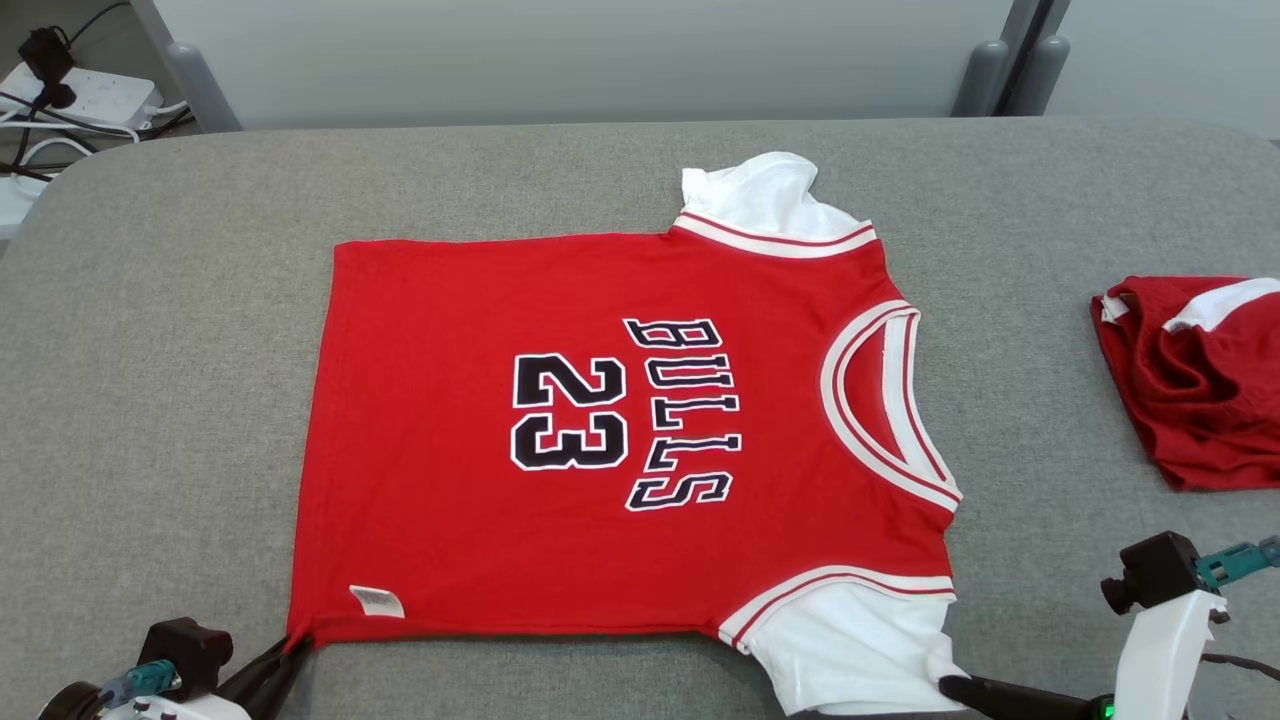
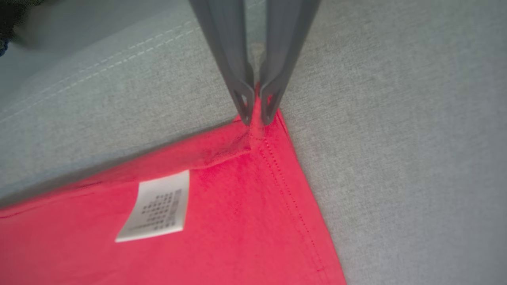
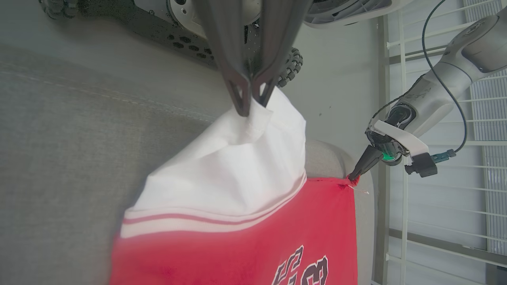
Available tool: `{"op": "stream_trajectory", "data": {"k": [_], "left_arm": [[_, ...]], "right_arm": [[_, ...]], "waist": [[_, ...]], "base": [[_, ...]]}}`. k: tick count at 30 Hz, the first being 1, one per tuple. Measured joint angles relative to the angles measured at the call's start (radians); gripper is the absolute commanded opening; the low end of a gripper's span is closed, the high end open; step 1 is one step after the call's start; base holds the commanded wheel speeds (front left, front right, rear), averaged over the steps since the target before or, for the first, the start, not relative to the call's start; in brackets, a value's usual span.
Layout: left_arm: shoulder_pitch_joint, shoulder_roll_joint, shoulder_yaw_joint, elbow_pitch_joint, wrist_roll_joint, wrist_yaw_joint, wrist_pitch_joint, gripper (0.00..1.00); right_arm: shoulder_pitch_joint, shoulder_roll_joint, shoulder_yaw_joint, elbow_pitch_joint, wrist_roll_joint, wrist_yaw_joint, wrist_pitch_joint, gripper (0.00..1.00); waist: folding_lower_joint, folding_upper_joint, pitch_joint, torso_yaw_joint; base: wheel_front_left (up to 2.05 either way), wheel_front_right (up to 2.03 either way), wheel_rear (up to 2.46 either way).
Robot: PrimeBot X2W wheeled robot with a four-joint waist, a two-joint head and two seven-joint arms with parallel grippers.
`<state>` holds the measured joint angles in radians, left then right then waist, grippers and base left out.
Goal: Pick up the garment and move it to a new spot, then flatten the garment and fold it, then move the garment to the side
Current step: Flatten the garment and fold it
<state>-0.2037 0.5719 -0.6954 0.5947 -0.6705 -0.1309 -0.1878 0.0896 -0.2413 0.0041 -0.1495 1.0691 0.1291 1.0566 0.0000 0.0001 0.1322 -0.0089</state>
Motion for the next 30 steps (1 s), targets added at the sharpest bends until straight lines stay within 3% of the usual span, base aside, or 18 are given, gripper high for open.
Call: {"op": "stream_trajectory", "data": {"k": [9, 10, 11, 12, 17, 20, 30], "left_arm": [[-0.005, -0.013, -0.013, -0.005, -0.013, 0.0, 0.003, 0.0], [-0.005, -0.018, -0.014, -0.005, -0.019, 0.0, 0.003, 0.29], [-0.006, -0.023, -0.014, -0.005, -0.021, 0.0, 0.002, 0.8], [-0.006, -0.025, -0.015, -0.005, -0.022, 0.0, 0.001, 1.0], [-0.007, -0.023, -0.005, -0.012, -0.026, 0.006, -0.021, 1.0], [-0.008, -0.014, 0.021, -0.046, -0.026, 0.036, -0.04, 1.0], [0.005, -0.031, 0.148, -0.209, -0.002, 0.179, -0.061, 1.0]], "right_arm": [[-0.052, 0.026, 0.034, 0.041, -0.05, 0.0, -0.043, 0.0], [-0.053, 0.034, 0.035, 0.05, -0.05, 0.0, -0.052, 0.59], [-0.057, 0.04, 0.035, 0.062, -0.051, 0.0, -0.059, 1.0], [-0.06, 0.04, 0.037, 0.068, -0.051, 0.0, -0.058, 1.0], [-0.067, 0.025, -0.007, 0.053, -0.065, 0.0, -0.111, 1.0], [-0.088, 0.011, -0.042, 0.027, -0.077, 0.0, -0.165, 1.0], [-0.208, -0.011, -0.007, 0.057, -0.283, 0.0, -0.677, 1.0]], "waist": [[0.0, 0.0, 0.01, -0.002], [0.0, 0.0, 0.01, -0.002], [0.0, 0.0, 0.01, -0.002], [0.0, 0.0, 0.01, -0.001], [0.0, 0.0, 0.004, 0.004], [0.0, 0.0, -0.001, 0.005], [0.0, 0.0, -0.014, 0.004]], "base": [[0.0, 0.0, 0.0], [0.0, 0.0, 0.0], [0.0, 0.0, 0.0], [0.0, 0.0, 0.0], [0.0, 0.0, 0.0], [0.0, 0.0, 0.0], [0.0, 0.0, 0.0]]}}
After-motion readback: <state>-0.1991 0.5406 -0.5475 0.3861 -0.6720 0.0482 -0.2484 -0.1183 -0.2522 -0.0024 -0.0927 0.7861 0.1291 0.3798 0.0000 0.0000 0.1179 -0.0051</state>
